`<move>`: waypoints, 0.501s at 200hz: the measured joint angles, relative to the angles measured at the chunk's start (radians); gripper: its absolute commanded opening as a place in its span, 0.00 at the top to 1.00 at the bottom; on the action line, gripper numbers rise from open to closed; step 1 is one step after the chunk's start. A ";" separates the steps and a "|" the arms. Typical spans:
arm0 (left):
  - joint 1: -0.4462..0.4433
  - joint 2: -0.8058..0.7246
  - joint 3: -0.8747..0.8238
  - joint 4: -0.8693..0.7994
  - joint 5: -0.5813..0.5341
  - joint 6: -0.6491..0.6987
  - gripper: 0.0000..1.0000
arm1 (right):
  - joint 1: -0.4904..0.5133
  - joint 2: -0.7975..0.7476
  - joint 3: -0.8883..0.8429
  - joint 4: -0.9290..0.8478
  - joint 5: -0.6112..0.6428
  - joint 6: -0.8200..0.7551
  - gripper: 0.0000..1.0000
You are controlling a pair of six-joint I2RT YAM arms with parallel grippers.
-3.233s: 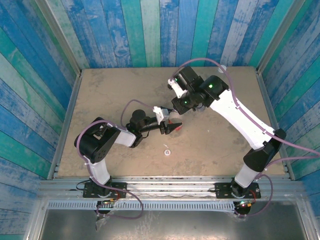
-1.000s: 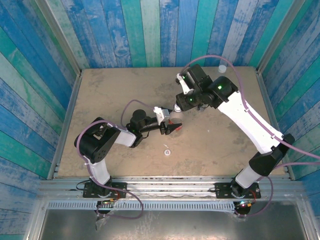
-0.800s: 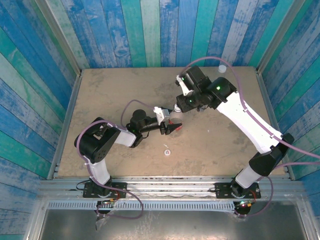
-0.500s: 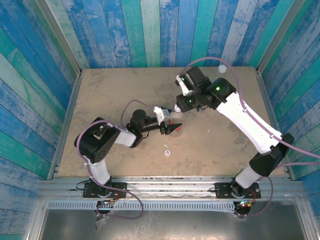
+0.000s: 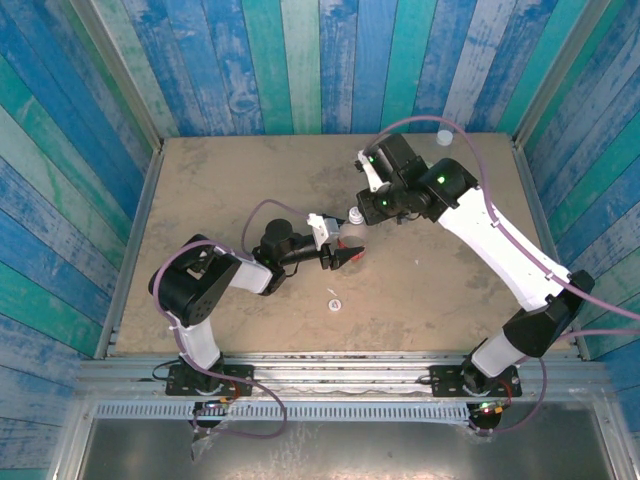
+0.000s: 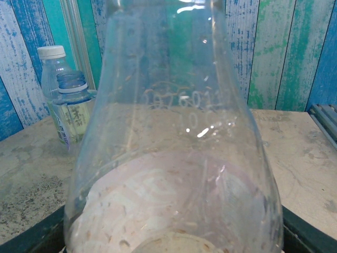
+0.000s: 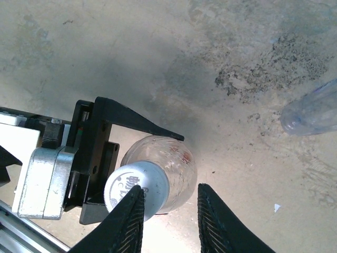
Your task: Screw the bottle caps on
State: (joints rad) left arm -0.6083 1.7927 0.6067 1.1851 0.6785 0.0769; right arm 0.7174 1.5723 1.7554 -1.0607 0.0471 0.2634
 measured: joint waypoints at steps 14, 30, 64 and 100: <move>0.000 0.000 0.000 0.000 0.000 0.000 0.28 | 0.000 0.000 0.000 0.000 -0.007 0.001 0.70; 0.000 0.000 0.000 0.000 0.000 0.000 0.28 | 0.000 0.000 0.000 0.004 -0.024 0.001 0.64; 0.000 0.000 0.000 0.000 0.000 0.000 0.28 | 0.000 0.000 0.000 0.023 -0.046 -0.010 0.50; 0.000 0.000 0.000 -0.001 0.000 0.000 0.28 | 0.000 0.000 0.000 0.033 -0.053 -0.030 0.48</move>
State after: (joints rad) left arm -0.6083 1.7927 0.6067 1.1843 0.6785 0.0769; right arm 0.7177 1.5723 1.7557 -1.0279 -0.0063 0.2333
